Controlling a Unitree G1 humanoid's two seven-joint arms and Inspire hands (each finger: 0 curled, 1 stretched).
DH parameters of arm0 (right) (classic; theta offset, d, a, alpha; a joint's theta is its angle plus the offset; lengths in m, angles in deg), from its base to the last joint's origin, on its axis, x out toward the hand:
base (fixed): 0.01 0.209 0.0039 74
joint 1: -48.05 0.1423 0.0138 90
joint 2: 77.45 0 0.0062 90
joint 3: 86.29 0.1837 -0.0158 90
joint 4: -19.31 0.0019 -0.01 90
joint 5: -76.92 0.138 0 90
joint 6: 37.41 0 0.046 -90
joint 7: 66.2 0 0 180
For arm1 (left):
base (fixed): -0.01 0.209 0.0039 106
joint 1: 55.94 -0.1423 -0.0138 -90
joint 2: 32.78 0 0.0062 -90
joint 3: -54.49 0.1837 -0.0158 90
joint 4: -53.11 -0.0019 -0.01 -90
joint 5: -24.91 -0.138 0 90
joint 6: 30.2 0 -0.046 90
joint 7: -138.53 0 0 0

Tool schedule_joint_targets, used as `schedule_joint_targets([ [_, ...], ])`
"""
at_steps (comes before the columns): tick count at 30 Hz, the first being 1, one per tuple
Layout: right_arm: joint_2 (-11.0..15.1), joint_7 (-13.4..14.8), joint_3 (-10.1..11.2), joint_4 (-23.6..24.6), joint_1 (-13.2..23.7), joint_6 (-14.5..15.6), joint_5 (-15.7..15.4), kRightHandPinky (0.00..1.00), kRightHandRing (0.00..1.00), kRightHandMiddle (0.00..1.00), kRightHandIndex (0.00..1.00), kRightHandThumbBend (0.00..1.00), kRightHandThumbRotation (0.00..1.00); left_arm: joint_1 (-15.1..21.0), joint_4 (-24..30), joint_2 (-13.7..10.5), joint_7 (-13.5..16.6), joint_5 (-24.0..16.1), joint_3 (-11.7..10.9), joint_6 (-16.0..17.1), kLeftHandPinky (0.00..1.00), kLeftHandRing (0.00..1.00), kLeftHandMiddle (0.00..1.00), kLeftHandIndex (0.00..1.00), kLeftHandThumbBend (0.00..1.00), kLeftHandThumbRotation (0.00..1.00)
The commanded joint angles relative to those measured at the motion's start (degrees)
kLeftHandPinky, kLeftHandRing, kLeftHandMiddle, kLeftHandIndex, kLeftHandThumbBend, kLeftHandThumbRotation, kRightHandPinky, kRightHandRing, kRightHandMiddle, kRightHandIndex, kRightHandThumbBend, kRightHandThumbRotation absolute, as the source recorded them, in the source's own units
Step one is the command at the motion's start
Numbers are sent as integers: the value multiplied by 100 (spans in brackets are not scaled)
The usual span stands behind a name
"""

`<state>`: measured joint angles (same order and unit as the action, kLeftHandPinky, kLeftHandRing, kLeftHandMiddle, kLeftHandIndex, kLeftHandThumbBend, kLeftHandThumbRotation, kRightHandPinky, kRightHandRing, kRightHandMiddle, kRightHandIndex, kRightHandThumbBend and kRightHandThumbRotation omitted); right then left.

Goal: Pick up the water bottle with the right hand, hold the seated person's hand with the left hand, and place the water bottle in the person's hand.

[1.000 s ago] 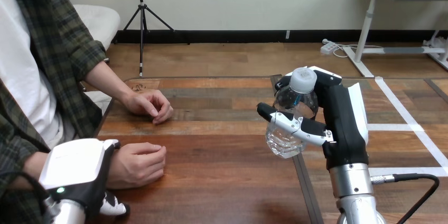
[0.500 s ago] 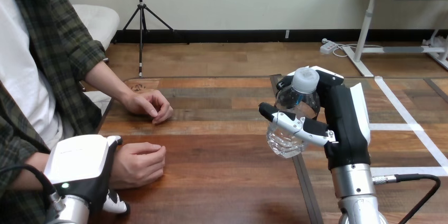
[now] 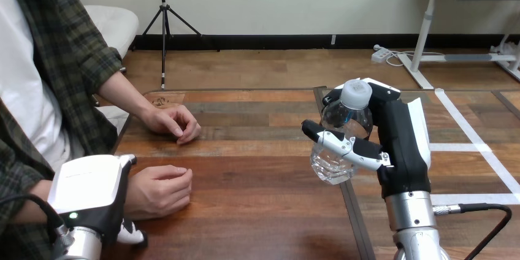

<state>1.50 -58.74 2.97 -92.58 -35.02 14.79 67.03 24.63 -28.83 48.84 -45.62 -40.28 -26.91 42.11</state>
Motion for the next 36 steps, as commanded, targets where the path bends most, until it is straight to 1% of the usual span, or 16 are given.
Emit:
schedule_joint_targets([
  [1, 55, 4, 93, 82, 465, -241, 81, 36, 39, 42, 41, 68, 0, 350, -358, -101, 354, -95, 32, -41, 83, 84, 85, 83, 91, 0],
  [3, 51, -13, 94, 80, 461, -244, 104, 36, 39, 42, 41, 68, 0, 384, -443, -113, 413, -119, 54, -56, 83, 84, 85, 83, 91, 0],
  [11, 53, -38, 108, 35, 465, -311, 118, 36, 39, 42, 41, 67, 0, 501, -665, -112, 493, -207, 133, -176, 83, 85, 85, 83, 90, 0],
  [20, 45, -40, 132, 2, 470, -340, 91, 36, 39, 41, 41, 67, 0, 630, -974, -110, 724, -149, 186, -220, 83, 84, 84, 83, 90, 0],
  [24, 41, -49, 135, 18, 468, -326, 94, 36, 39, 41, 41, 67, 0, 709, -1114, -103, 724, -207, 237, -363, 83, 83, 84, 82, 89, 0],
  [29, 47, -36, 142, 18, 473, -319, 73, 36, 39, 41, 41, 67, 0, 777, -1241, -116, 790, -162, 279, -422, 82, 82, 83, 81, 90, 0],
  [32, 50, -35, 145, 8, 481, -335, 72, 36, 39, 41, 41, 67, 0, 820, -1298, -119, 762, -166, 303, -497, 81, 81, 82, 81, 89, 0],
  [36, 54, -41, 149, 16, 480, -325, 79, 36, 39, 41, 41, 68, 0, 878, -1356, -141, 644, -148, 324, -585, 80, 81, 82, 80, 88, 0],
])
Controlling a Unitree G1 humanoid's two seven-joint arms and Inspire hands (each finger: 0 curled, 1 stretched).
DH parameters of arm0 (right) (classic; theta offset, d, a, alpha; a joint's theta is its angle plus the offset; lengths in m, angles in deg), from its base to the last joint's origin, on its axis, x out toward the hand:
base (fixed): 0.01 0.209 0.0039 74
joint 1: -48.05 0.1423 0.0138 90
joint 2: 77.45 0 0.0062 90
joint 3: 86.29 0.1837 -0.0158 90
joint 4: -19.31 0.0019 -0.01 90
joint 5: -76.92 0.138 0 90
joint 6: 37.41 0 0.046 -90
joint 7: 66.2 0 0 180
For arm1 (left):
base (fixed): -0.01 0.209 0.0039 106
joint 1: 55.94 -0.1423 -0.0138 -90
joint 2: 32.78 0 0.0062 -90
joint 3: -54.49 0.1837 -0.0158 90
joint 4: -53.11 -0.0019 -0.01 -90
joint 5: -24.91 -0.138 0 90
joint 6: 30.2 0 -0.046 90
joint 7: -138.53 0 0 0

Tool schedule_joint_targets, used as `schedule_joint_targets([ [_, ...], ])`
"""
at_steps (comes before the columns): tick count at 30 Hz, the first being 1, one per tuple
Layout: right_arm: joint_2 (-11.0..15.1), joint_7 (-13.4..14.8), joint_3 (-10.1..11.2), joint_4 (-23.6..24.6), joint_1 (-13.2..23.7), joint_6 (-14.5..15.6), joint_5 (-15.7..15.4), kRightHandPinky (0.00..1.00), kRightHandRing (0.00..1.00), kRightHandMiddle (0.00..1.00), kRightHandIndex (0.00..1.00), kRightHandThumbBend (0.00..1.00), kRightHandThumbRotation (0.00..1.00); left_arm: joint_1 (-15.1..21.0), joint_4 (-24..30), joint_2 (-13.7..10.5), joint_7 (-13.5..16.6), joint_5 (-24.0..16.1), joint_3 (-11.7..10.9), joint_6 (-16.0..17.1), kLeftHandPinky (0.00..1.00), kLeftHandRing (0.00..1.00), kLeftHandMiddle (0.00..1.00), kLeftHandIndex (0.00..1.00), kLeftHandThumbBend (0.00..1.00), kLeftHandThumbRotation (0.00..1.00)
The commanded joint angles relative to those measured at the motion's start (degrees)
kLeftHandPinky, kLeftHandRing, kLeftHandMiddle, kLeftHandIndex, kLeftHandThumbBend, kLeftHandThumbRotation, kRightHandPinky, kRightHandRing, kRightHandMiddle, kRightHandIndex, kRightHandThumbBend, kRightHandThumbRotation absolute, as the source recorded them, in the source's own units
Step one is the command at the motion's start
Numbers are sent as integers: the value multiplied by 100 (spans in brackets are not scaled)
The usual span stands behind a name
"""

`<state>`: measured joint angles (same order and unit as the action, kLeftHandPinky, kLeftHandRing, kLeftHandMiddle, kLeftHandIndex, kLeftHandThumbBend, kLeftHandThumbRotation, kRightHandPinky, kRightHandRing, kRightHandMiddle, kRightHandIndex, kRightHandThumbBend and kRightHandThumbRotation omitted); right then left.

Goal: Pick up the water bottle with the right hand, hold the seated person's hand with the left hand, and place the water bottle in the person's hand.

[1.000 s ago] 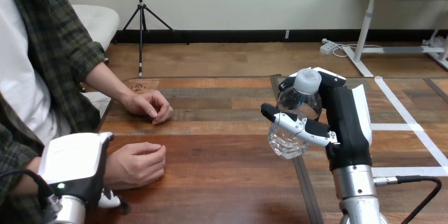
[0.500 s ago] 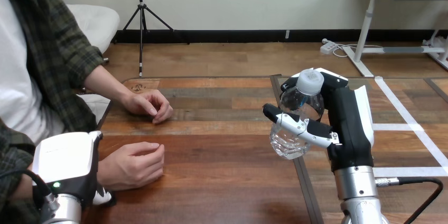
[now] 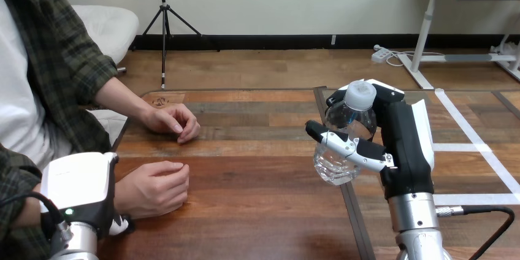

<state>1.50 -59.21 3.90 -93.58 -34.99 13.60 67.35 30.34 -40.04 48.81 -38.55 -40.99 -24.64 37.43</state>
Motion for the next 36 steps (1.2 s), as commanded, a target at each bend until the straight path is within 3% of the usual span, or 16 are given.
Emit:
schedule_joint_targets([
  [1, 56, 1, 56, 119, 477, -205, 50, 36, 39, 41, 41, 68, 0, 318, -250, -142, -73, -69, 100, -131, 80, 80, 82, 80, 88, 0],
  [23, 49, -52, 73, 149, 470, -159, 100, 36, 39, 41, 41, 68, 0, 441, -367, -175, -410, 78, 206, -227, 72, 75, 77, 75, 85, 0],
  [36, 52, -67, 86, 101, 486, -212, 143, 36, 39, 41, 41, 68, 0, 514, -349, -137, -859, 114, 309, -363, 63, 69, 74, 73, 82, 0],
])
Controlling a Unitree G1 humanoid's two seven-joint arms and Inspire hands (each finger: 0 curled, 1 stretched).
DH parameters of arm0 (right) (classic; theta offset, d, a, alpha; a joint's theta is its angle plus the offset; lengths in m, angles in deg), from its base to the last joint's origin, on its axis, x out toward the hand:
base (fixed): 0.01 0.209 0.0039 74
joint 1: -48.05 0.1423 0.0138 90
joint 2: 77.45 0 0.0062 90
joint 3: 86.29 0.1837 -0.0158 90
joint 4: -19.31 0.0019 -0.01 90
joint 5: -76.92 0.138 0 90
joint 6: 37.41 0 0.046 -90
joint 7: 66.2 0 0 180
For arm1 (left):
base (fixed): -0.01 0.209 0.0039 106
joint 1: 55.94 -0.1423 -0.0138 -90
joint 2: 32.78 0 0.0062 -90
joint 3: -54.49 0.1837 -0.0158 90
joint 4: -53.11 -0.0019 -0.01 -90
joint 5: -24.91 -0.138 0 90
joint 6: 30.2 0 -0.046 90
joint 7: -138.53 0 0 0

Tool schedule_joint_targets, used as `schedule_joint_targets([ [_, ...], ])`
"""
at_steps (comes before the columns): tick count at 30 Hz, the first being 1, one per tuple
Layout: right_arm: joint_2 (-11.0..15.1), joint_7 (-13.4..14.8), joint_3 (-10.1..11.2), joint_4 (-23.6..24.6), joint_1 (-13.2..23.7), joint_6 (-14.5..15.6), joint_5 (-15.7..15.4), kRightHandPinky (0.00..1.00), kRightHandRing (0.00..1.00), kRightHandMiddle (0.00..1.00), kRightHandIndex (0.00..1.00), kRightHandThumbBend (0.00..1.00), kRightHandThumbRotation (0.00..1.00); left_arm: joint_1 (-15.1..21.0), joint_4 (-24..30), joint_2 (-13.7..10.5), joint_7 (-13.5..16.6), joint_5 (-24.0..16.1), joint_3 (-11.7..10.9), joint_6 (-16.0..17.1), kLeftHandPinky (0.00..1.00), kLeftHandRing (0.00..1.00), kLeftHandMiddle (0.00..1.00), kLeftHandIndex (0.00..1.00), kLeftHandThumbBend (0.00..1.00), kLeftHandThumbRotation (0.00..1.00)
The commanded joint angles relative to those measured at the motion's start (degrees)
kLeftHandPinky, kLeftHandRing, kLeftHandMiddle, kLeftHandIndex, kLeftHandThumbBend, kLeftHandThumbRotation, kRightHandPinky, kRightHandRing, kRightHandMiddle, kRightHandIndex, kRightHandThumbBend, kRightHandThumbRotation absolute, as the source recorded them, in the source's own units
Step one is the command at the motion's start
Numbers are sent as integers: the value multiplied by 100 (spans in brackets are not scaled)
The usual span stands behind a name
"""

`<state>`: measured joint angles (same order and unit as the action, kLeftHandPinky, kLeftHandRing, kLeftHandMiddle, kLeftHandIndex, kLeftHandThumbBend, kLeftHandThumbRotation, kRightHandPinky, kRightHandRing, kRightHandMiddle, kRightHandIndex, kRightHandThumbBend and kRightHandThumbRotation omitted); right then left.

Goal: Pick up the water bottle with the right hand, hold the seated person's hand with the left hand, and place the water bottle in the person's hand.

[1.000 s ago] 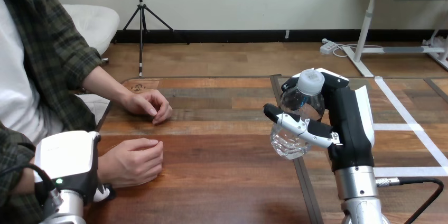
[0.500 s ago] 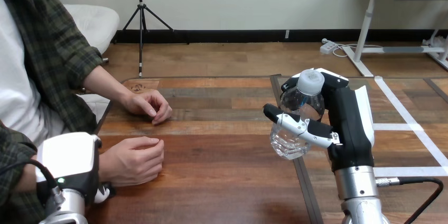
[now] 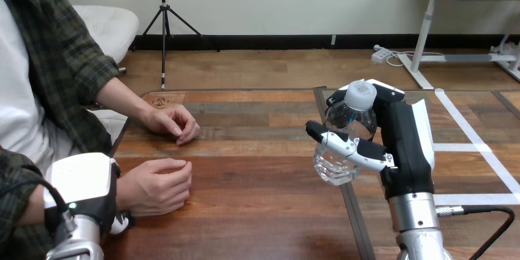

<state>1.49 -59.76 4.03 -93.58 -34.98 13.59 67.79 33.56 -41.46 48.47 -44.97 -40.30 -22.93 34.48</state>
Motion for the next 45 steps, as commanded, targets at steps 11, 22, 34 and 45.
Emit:
schedule_joint_targets([
  [11, 63, -38, 84, 109, 475, -206, 144, 35, 38, 41, 41, 68, 0, 232, -213, -81, -557, 95, 219, -125, 58, 65, 70, 72, 79, 0],
  [22, 59, -12, 111, 147, 464, -161, 112, 35, 39, 41, 41, 68, 0, 239, -210, -42, -712, 205, 234, -88, 57, 64, 68, 70, 79, 0],
  [34, 65, 7, 119, 196, 460, -97, 62, 36, 39, 42, 42, 68, 0, 193, -145, 7, -730, 479, 174, -29, 57, 64, 67, 67, 79, 0],
  [45, 69, 28, 122, 209, 465, -78, 27, 36, 39, 42, 42, 69, 0, 199, -219, 47, -611, 705, 151, -40, 54, 59, 61, 61, 79, 0],
])
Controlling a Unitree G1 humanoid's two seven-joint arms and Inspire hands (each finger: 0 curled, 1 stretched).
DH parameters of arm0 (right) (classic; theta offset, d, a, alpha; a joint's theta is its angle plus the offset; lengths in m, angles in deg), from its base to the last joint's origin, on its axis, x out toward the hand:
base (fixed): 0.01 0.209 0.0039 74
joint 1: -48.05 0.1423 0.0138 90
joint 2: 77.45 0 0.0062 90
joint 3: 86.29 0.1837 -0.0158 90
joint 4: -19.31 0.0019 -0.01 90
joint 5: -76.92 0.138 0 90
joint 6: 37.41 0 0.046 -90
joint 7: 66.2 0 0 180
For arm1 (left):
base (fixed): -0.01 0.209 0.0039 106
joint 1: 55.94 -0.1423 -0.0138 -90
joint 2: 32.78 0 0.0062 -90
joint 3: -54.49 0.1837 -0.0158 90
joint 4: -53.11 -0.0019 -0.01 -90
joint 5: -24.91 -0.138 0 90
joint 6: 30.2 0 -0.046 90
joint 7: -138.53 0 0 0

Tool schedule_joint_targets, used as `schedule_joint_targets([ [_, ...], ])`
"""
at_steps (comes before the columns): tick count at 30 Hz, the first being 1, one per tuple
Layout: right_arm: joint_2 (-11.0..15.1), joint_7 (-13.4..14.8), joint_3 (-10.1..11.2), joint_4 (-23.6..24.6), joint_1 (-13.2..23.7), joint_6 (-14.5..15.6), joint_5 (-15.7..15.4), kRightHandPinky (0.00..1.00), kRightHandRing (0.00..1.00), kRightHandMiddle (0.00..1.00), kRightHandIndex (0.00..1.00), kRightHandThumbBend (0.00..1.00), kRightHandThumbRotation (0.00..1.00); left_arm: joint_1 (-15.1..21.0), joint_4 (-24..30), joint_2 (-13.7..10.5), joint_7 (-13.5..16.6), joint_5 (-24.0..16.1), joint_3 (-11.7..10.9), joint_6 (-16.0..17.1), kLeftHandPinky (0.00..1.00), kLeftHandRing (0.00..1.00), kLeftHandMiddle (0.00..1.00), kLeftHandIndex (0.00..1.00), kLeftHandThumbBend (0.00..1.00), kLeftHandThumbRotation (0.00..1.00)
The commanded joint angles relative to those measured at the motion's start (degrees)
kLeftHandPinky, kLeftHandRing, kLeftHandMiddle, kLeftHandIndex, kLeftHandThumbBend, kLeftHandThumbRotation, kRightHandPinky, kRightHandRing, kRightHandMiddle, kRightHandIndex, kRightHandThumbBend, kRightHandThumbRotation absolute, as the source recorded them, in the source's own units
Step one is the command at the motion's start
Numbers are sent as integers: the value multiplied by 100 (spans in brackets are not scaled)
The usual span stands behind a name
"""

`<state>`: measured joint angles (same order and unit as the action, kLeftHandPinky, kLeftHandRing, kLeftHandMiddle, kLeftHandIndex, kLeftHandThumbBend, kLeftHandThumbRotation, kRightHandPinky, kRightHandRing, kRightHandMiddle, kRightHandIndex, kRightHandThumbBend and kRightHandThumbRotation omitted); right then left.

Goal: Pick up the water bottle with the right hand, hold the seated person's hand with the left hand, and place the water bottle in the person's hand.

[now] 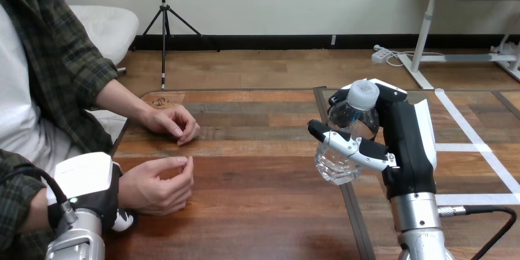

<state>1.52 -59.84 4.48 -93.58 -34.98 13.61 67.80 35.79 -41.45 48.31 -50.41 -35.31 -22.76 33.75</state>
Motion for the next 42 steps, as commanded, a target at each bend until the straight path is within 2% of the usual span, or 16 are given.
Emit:
schedule_joint_targets([
  [1, 68, 39, 76, 207, 465, -84, 21, 36, 39, 42, 42, 69, 0, -24, -223, 61, -59, 223, 136, 36, 53, 59, 60, 61, 78, 0],
  [14, 69, 39, 80, 211, 467, -69, 15, 35, 39, 42, 42, 70, 0, -19, -282, 30, -30, 336, 199, 50, 49, 55, 57, 58, 78, 0],
  [23, 65, 78, 87, 247, 455, -19, -31, 35, 39, 42, 42, 70, 0, -12, -256, 13, -121, 444, 227, 56, 47, 53, 55, 55, 77, 0],
  [42, 52, 104, 91, 234, 477, -22, -59, 35, 38, 43, 43, 70, 0, -11, -263, -26, -35, 728, 169, 301, 37, 44, 49, 47, 74, 0],
])
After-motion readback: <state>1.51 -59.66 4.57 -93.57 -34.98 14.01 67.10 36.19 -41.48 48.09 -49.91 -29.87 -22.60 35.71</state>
